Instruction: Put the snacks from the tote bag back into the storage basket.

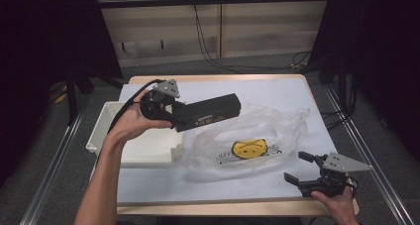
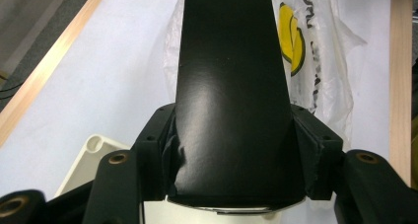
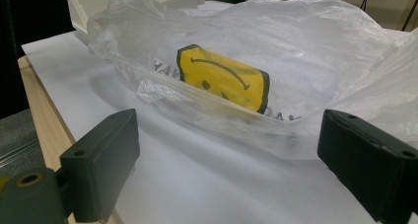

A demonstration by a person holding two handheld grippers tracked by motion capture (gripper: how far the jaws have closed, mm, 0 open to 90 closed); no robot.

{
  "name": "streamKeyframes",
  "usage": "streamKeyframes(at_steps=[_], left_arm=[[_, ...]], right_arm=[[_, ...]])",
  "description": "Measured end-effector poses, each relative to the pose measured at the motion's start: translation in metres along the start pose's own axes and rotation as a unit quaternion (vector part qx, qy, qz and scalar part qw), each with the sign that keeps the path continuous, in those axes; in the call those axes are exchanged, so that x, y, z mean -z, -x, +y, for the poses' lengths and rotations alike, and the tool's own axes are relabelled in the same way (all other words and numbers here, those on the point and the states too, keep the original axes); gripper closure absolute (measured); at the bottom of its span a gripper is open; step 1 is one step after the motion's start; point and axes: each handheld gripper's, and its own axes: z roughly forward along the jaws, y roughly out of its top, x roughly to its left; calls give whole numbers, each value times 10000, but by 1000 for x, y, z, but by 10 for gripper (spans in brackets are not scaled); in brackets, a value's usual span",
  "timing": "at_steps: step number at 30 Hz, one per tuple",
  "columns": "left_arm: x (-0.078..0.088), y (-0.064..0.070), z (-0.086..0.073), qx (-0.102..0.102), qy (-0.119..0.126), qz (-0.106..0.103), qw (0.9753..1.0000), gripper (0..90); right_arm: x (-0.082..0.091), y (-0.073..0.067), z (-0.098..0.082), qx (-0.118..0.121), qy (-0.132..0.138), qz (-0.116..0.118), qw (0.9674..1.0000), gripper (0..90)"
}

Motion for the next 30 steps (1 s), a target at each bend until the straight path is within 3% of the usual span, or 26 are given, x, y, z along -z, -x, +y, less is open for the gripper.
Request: streamKeyframes(at_steps=[14, 30], left_arm=[[17, -9, -24, 179, -59, 79, 9998, 431], [41, -16, -46, 345, 187, 224, 9990, 431]], right_arm=[[0, 0, 0, -11, -72, 10, 10000, 86], [-1, 0, 0, -27, -77, 22, 10000, 88]])
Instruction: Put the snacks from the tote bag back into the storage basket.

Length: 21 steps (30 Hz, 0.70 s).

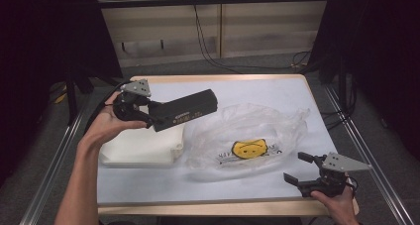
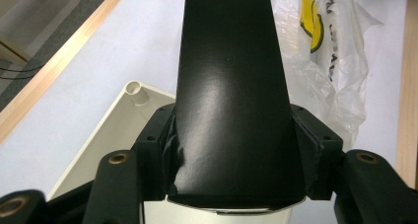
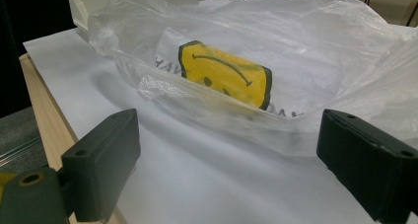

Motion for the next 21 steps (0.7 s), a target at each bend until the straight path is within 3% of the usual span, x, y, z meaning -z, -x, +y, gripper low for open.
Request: streamKeyframes(at_steps=[7, 14, 21], left_arm=[[4, -2, -9, 17, -134, 72, 9999, 431], [12, -3, -14, 23, -43, 81, 10000, 432], [21, -14, -28, 157, -173, 205, 9995, 432]], right_arm=[[0, 0, 0, 1, -10, -32, 10000, 88], [1, 2, -1, -22, 10, -49, 10000, 89], [-1, 1, -1, -4, -57, -13, 10000, 92]])
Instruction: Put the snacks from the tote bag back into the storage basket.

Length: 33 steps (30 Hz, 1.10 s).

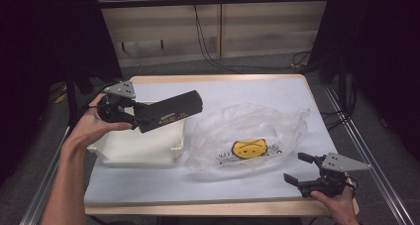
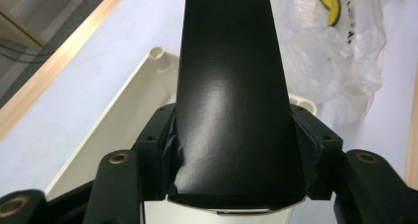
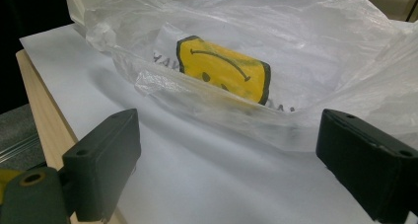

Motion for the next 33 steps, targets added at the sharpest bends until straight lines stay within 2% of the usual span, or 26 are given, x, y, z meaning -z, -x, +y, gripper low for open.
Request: streamKeyframes(at_steps=[2, 14, 15, 21, 24, 28, 33], left_arm=[[2, -4, -3, 63, 84, 15, 9999, 432], [15, -14, -24, 110, 129, 261, 9995, 432], [15, -14, -26, 184, 138, 224, 9995, 432], [13, -17, -41, 112, 88, 188, 9997, 431], [13, -19, -46, 130, -61, 164, 9998, 432], [8, -21, -53, 71, -123, 195, 9997, 432], [0, -26, -54, 47, -278, 118, 9995, 432]], right_arm=[[0, 0, 0, -1, 8, -2, 10000, 92], [0, 1, 0, -13, -26, -7, 10000, 92], [0, 2, 0, -15, -28, -14, 10000, 92], [-1, 2, 0, -20, -41, -14, 10000, 92], [-1, 2, 0, -46, -63, -3, 10000, 92], [-2, 3, 0, -34, -57, -6, 10000, 92], [-3, 4, 1, -38, -70, -13, 10000, 92]])
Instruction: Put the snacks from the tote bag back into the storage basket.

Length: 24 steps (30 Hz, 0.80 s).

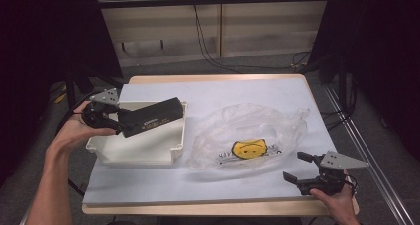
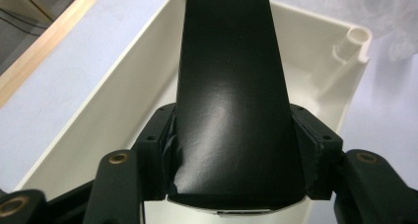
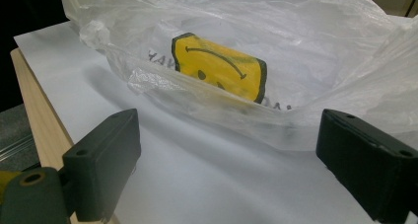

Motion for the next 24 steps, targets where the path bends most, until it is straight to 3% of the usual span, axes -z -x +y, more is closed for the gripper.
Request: streamKeyframes(at_steps=[3, 7, 10, 12, 19, 24], left_arm=[[-2, -4, -2, 39, 63, -29, 10000, 432], [-7, -7, -6, 58, -164, -71, 9998, 431], [-10, -7, -8, 59, -155, -49, 9998, 431], [-18, -7, -11, -10, -139, -92, 9999, 431], [-33, -12, -18, 114, -250, -97, 9996, 431], [-41, -15, -23, 63, -239, -156, 9996, 431]], right_arm=[[0, 1, 0, -29, 18, -29, 10000, 92], [1, 0, 1, -12, 33, -12, 10000, 92], [0, 1, 1, 9, 27, -18, 10000, 92], [0, 1, 1, -4, 28, 0, 10000, 92], [-1, 2, 1, 6, -12, -6, 10000, 92], [-3, 3, 1, -18, -57, 4, 10000, 92]])
